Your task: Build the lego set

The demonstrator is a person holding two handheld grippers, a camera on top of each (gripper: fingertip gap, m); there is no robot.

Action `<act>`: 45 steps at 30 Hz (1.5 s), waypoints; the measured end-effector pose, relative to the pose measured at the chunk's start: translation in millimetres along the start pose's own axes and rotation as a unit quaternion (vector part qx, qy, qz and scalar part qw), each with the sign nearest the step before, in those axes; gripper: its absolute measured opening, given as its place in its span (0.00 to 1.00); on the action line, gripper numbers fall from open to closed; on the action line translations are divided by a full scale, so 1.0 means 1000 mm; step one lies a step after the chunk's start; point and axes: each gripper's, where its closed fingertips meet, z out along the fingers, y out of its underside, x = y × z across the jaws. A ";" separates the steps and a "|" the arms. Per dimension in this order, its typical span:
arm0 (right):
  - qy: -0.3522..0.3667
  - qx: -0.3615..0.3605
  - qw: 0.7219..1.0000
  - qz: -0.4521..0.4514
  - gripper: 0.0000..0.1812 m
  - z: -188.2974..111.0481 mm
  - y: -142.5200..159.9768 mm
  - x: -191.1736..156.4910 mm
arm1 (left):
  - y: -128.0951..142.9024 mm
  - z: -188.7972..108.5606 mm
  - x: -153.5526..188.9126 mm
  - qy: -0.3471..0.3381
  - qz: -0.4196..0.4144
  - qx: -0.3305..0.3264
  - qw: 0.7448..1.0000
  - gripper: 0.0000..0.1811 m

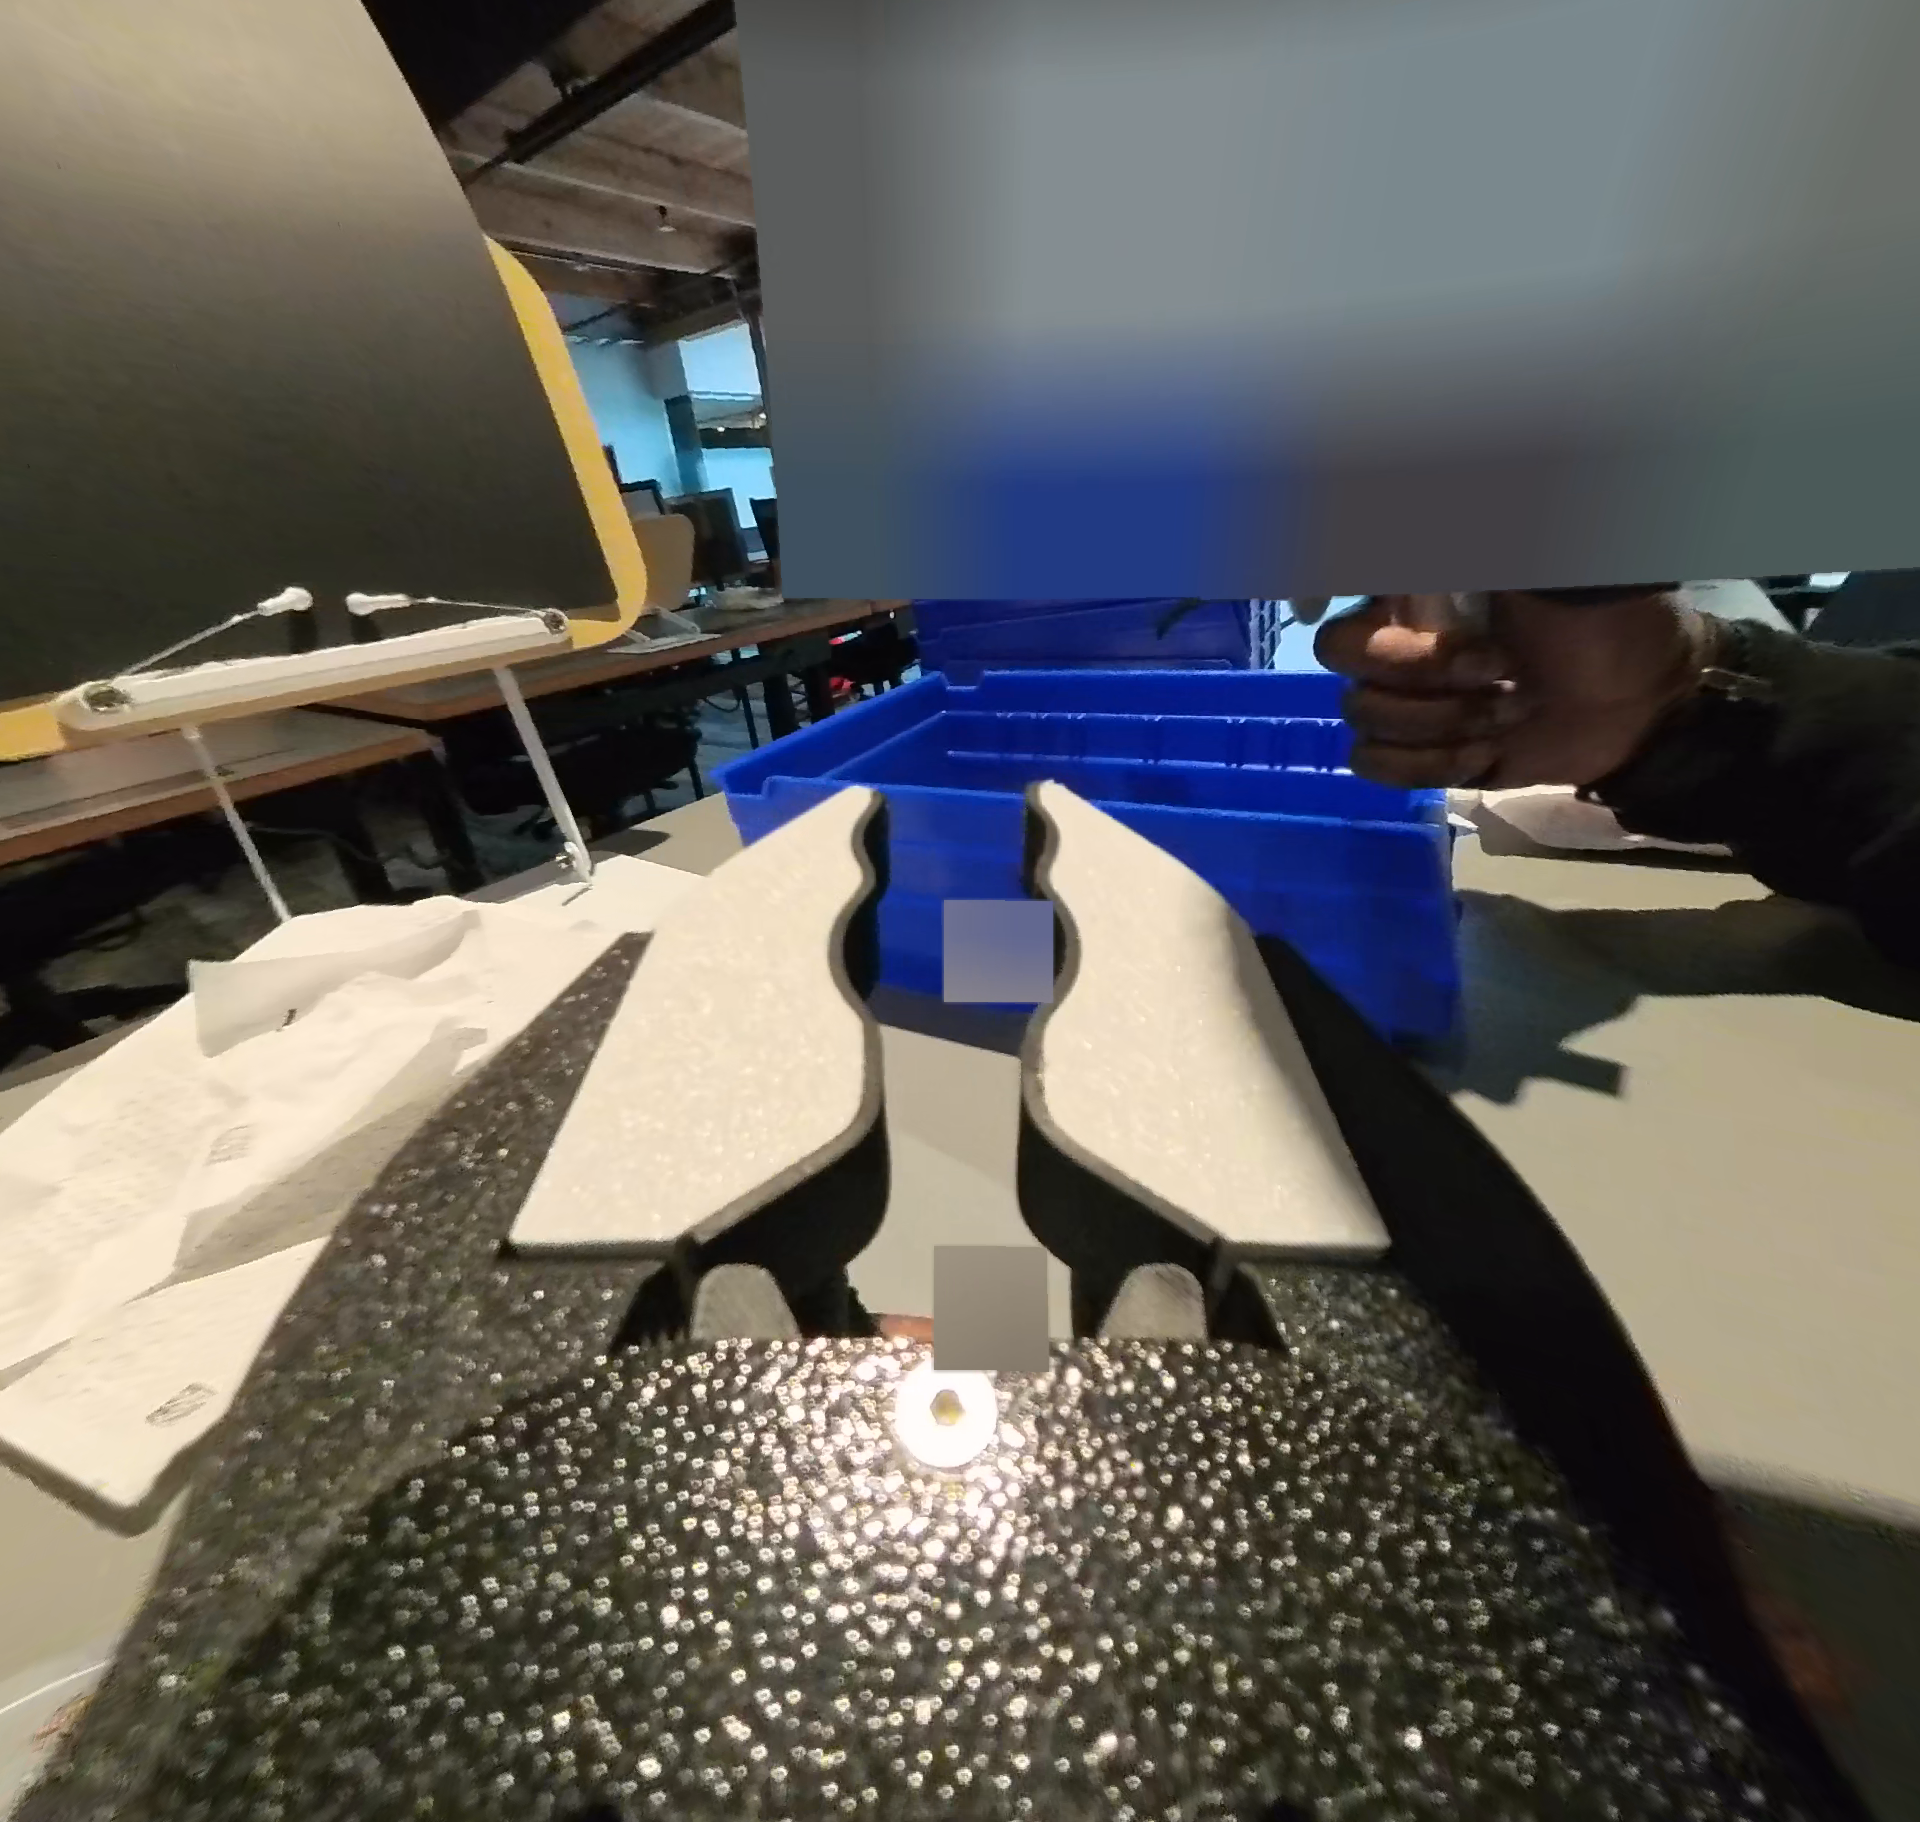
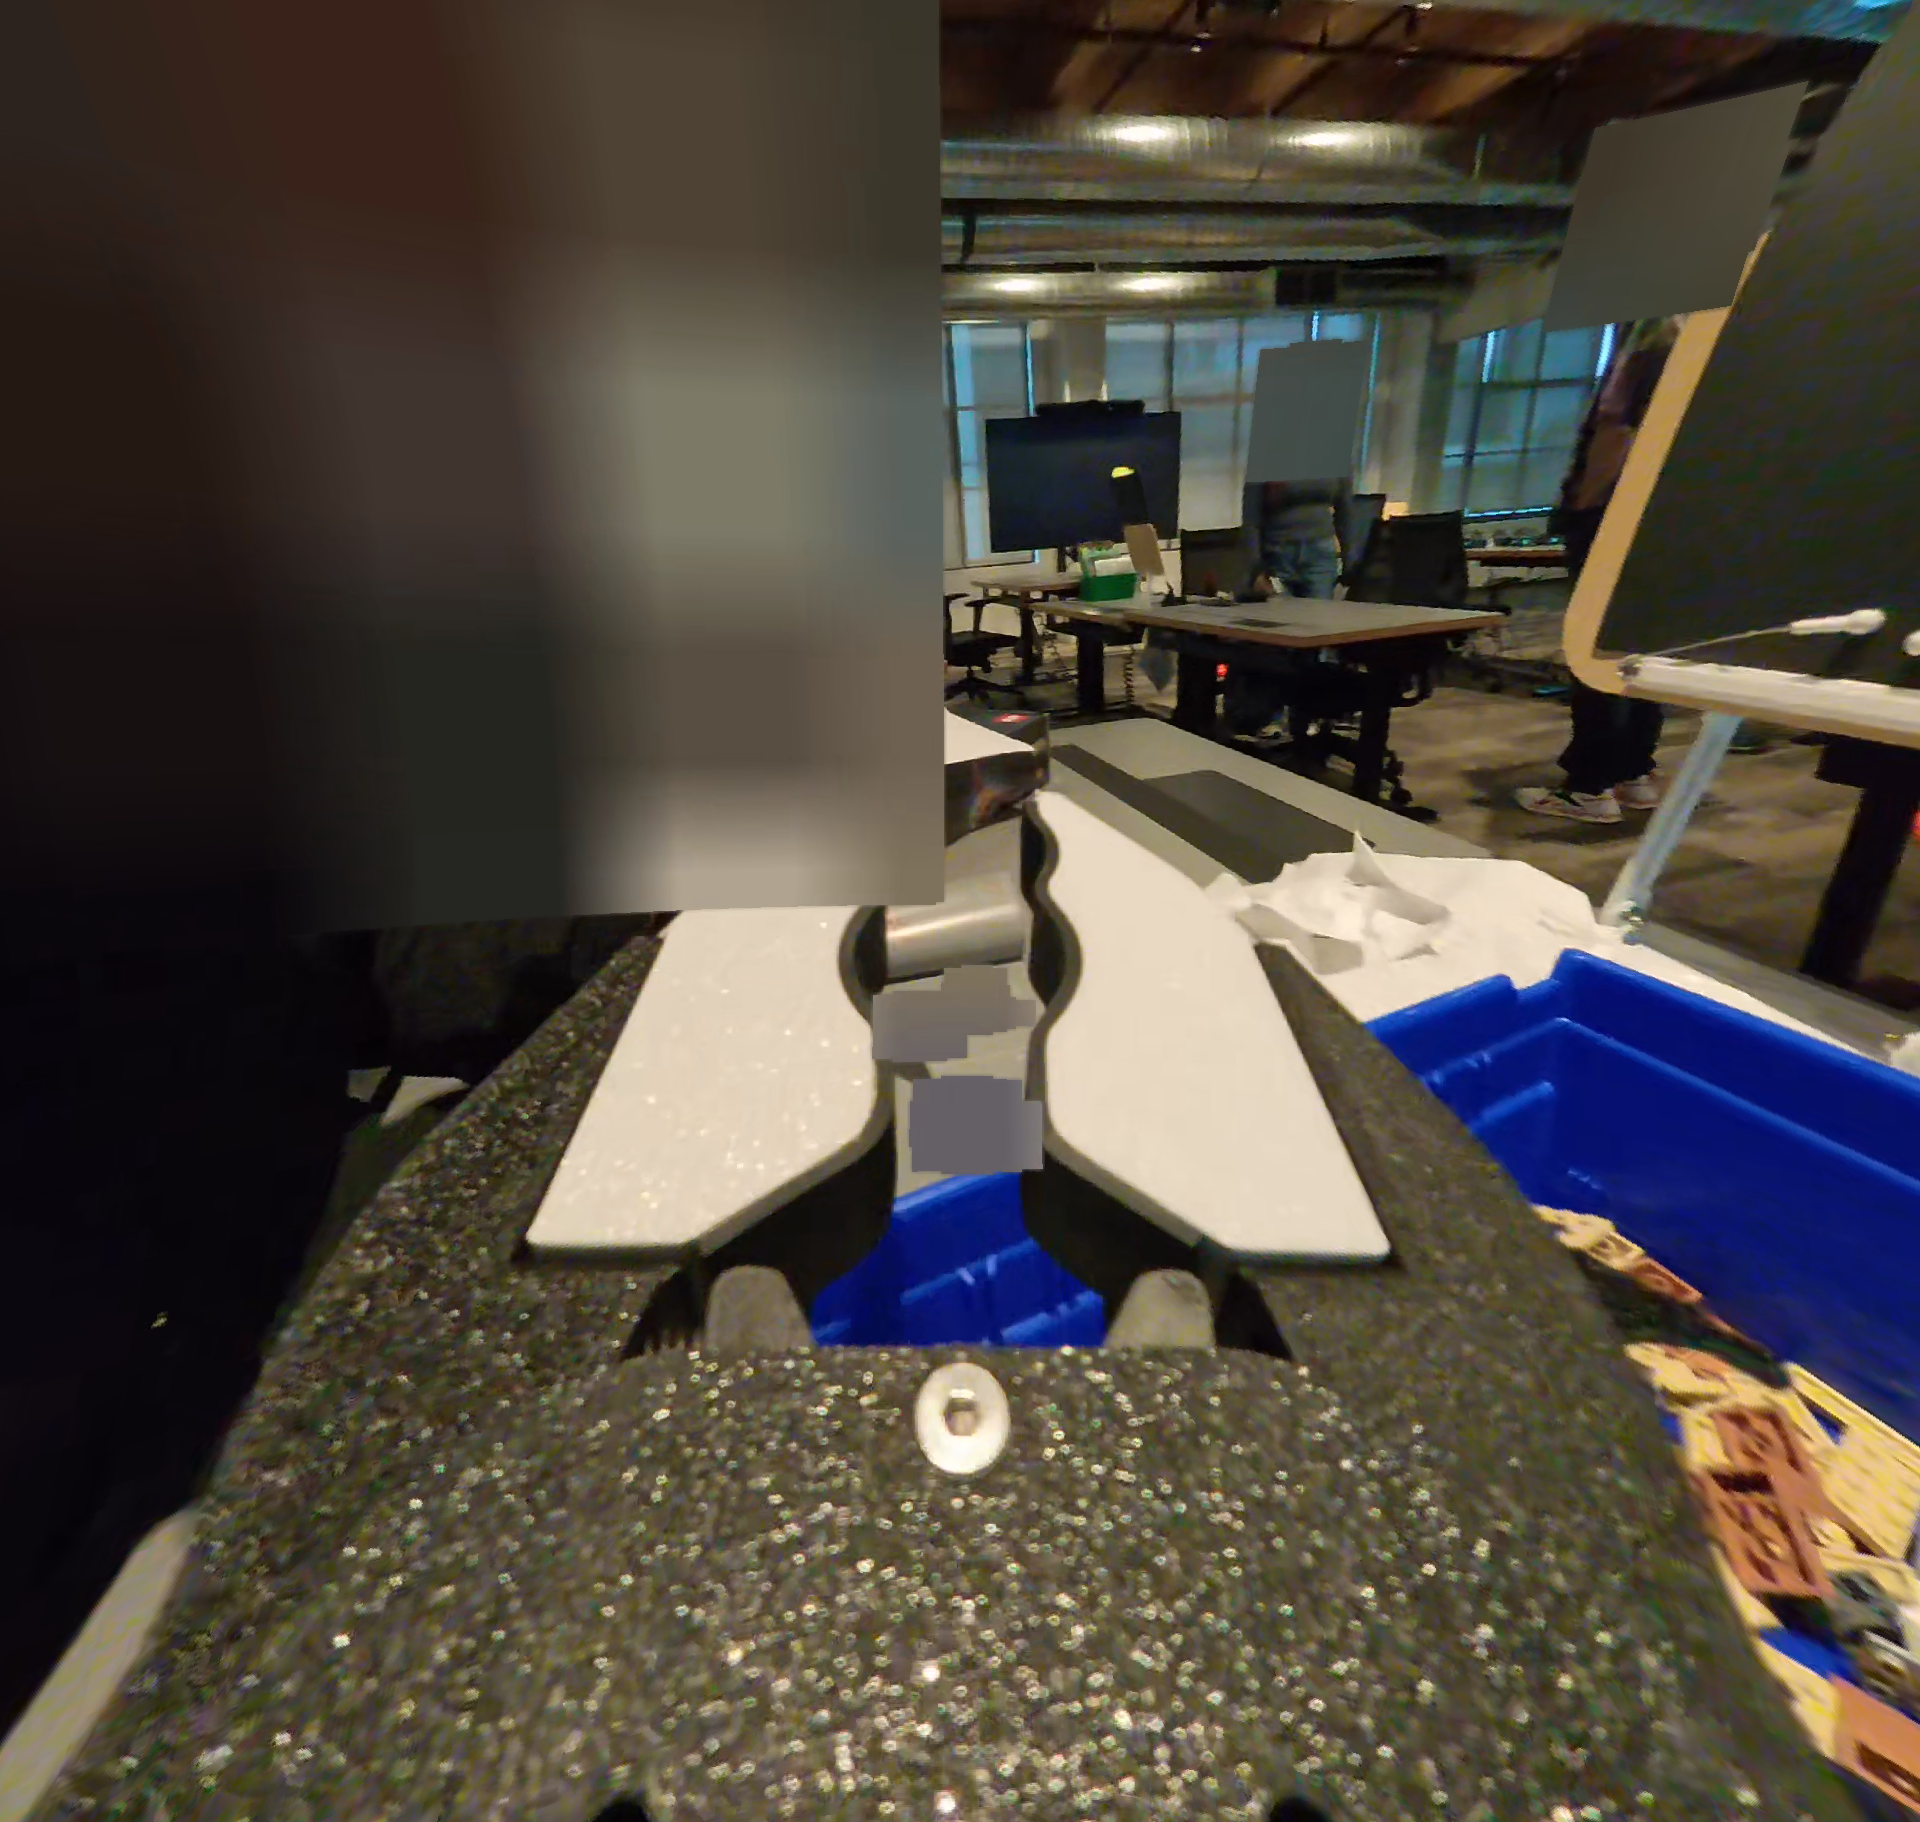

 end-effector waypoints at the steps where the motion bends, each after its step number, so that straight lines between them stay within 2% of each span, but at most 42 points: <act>1: 0.008 -0.001 1.000 -0.005 0.12 -0.003 0.000 0.002 | 0.000 0.000 0.002 0.003 0.000 0.000 1.000 0.12; 14: 0.088 0.010 0.995 -0.047 0.10 -0.034 -0.015 0.021 | 0.011 0.006 0.024 0.038 -0.005 -0.018 0.999 0.12; 27: 0.123 -0.001 0.990 -0.067 0.09 -0.038 -0.004 0.034 | 0.027 0.010 0.041 0.048 0.085 -0.056 0.994 0.12; 38: 0.146 0.006 0.986 -0.079 0.08 -0.044 -0.007 0.040 | 0.029 0.010 0.037 0.040 0.080 -0.057 0.994 0.11; 45: 0.159 -0.015 0.983 -0.092 0.08 -0.044 -0.003 0.044 | 0.029 0.010 0.036 0.039 0.082 -0.058 0.994 0.11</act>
